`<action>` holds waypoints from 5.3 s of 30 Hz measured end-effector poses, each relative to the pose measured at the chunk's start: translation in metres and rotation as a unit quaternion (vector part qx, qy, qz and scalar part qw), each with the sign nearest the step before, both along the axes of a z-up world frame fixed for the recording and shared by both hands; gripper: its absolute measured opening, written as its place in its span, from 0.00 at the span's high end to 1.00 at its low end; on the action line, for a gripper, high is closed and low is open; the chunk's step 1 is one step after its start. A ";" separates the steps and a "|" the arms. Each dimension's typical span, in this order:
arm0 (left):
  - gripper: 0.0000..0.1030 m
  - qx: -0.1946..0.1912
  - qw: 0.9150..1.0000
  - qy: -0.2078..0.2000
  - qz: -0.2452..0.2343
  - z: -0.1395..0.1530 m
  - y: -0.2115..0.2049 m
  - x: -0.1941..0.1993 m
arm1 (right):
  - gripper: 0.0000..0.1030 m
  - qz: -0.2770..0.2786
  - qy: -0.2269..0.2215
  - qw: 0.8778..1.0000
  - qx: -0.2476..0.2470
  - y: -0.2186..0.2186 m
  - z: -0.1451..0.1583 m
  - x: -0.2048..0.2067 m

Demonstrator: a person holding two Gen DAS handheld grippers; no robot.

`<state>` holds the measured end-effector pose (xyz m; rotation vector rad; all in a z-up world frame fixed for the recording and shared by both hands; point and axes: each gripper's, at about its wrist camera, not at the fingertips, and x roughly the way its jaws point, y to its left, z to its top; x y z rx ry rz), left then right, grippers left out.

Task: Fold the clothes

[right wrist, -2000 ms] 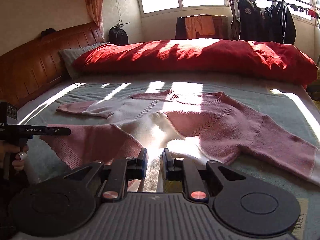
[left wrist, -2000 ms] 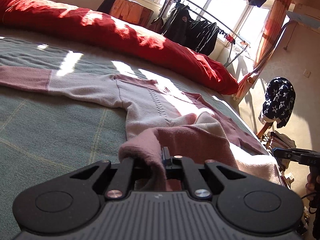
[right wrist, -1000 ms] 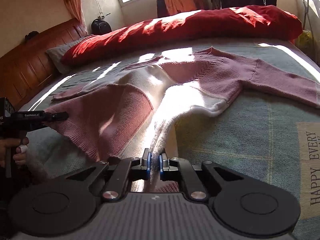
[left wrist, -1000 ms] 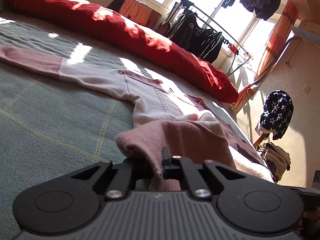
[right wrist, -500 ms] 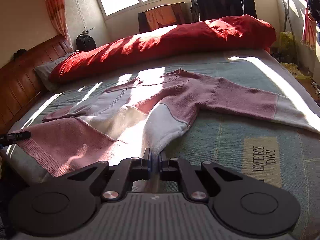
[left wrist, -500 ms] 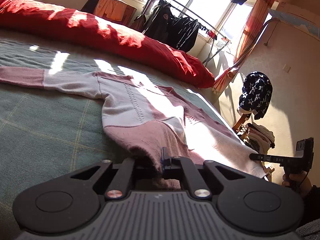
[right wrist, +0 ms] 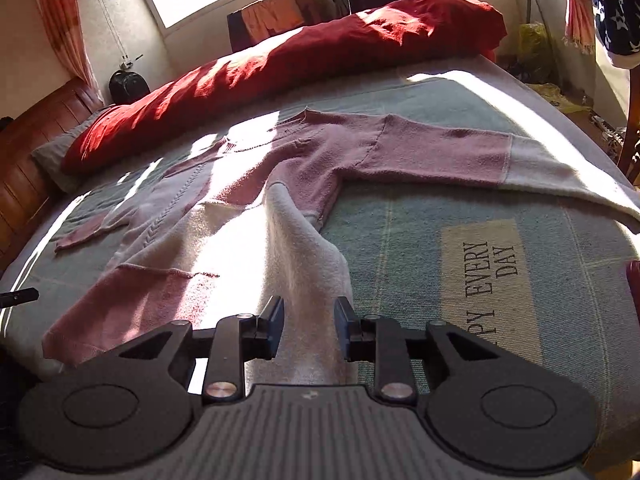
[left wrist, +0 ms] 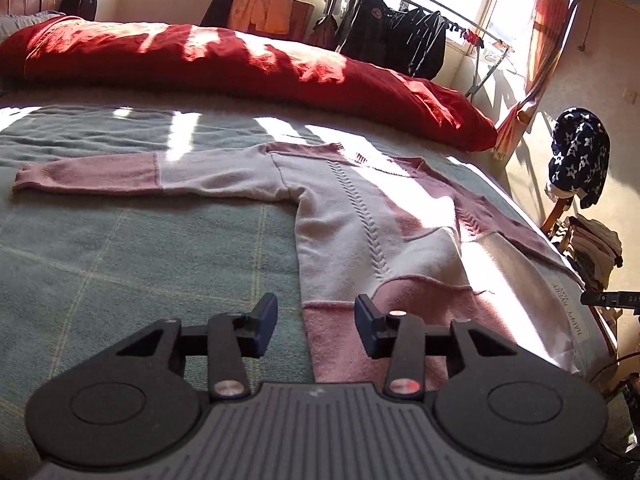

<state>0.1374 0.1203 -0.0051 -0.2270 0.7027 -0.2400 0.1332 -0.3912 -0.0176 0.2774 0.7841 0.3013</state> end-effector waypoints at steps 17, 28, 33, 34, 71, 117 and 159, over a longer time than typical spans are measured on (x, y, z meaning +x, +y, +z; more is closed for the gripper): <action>0.49 -0.051 0.998 0.048 0.004 -0.078 -0.021 0.167 | 0.57 0.003 0.028 1.000 0.004 0.018 -0.019 0.034; 0.83 -0.022 0.999 0.036 0.005 -0.077 -0.024 0.174 | 0.57 0.007 0.028 1.000 0.009 0.023 -0.026 0.047; 0.59 0.004 0.999 0.034 -0.019 -0.060 -0.031 0.151 | 0.57 0.013 0.013 1.000 0.023 0.017 -0.018 0.060; 0.56 0.007 0.999 0.031 -0.025 -0.056 -0.032 0.145 | 0.57 0.013 0.013 0.999 0.031 0.013 -0.017 0.069; 0.31 0.136 0.984 -0.063 -0.091 -0.011 -0.077 0.013 | 0.74 0.009 0.022 0.996 -0.086 0.005 -0.014 0.125; 0.25 0.363 0.846 -0.124 -0.370 -0.061 -0.200 -0.086 | 0.50 0.291 -0.060 0.919 -0.259 0.107 -0.014 -0.041; 0.77 0.454 0.818 -0.178 -0.306 -0.075 -0.212 -0.075 | 0.91 0.279 -0.236 0.855 -0.369 0.201 -0.026 -0.069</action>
